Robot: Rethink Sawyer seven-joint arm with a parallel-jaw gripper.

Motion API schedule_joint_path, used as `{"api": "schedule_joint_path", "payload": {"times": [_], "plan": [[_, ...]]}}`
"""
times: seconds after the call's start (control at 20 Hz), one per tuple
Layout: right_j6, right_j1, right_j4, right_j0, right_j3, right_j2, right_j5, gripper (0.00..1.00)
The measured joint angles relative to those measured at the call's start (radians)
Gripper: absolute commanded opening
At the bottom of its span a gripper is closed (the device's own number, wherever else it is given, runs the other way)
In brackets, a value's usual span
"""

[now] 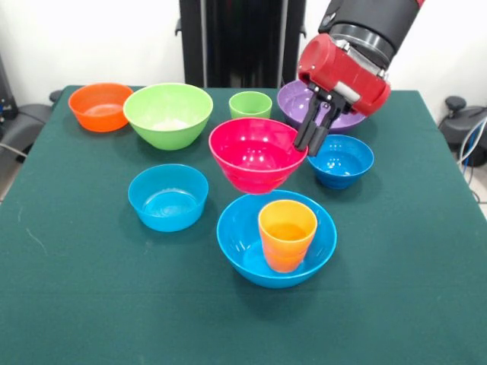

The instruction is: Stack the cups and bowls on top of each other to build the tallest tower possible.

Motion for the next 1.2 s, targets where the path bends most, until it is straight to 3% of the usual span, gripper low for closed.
{"api": "schedule_joint_path", "payload": {"times": [1.2], "plan": [[0.0, 0.104, 0.219, 0.042, -0.004, -0.075, -0.041, 0.0]]}}
